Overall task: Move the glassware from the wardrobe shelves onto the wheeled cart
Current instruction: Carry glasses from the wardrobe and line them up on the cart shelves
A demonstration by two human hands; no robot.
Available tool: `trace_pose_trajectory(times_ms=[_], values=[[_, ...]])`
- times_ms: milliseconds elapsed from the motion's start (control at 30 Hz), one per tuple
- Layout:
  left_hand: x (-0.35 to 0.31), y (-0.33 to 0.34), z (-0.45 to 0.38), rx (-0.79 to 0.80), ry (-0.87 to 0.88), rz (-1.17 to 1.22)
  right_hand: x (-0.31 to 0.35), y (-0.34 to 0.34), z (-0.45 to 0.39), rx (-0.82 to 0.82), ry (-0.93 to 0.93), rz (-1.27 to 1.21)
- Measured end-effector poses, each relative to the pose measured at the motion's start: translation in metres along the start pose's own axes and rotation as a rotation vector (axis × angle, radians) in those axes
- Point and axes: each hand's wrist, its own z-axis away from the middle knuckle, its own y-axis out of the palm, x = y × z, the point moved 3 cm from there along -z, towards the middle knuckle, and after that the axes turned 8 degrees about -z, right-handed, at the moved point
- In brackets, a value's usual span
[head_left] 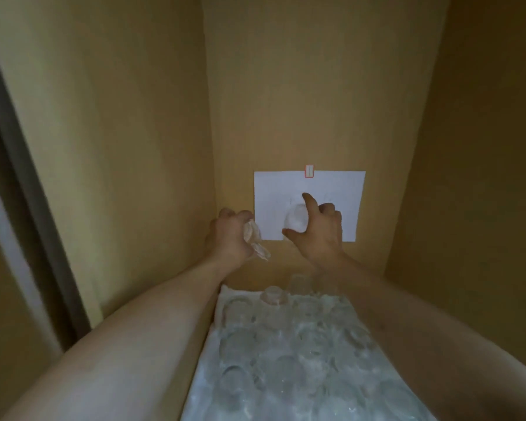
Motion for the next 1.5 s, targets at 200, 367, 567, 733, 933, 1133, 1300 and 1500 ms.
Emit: trace_pose_trajectory(times_ms=[200,367,567,733,933,1133,1300,1500], values=[[-0.026,-0.048,0.052,-0.202,-0.068,0.234,0.023,-0.053,0.060,-0.097,0.015,-0.040],[-0.043,-0.087,0.106,-0.265,-0.121,0.403,0.036,-0.092,0.111,-0.252,0.055,-0.174],[-0.053,-0.114,0.158,-0.217,-0.217,0.785,0.050,-0.125,0.174,-0.377,0.155,-0.301],[-0.062,-0.123,0.191,-0.039,-0.309,1.148,0.062,-0.150,0.217,-0.413,0.209,-0.275],[-0.087,-0.142,0.218,0.137,-0.427,1.417,0.072,-0.181,0.247,-0.439,0.209,-0.262],[-0.130,-0.152,0.254,0.303,-0.413,1.634,0.065,-0.208,0.275,-0.484,0.171,-0.328],[-0.172,-0.150,0.303,0.411,-0.497,1.775,0.051,-0.245,0.312,-0.554,0.179,-0.371],[-0.222,-0.145,0.356,0.466,-0.503,1.748,0.031,-0.302,0.365,-0.693,0.225,-0.349]])
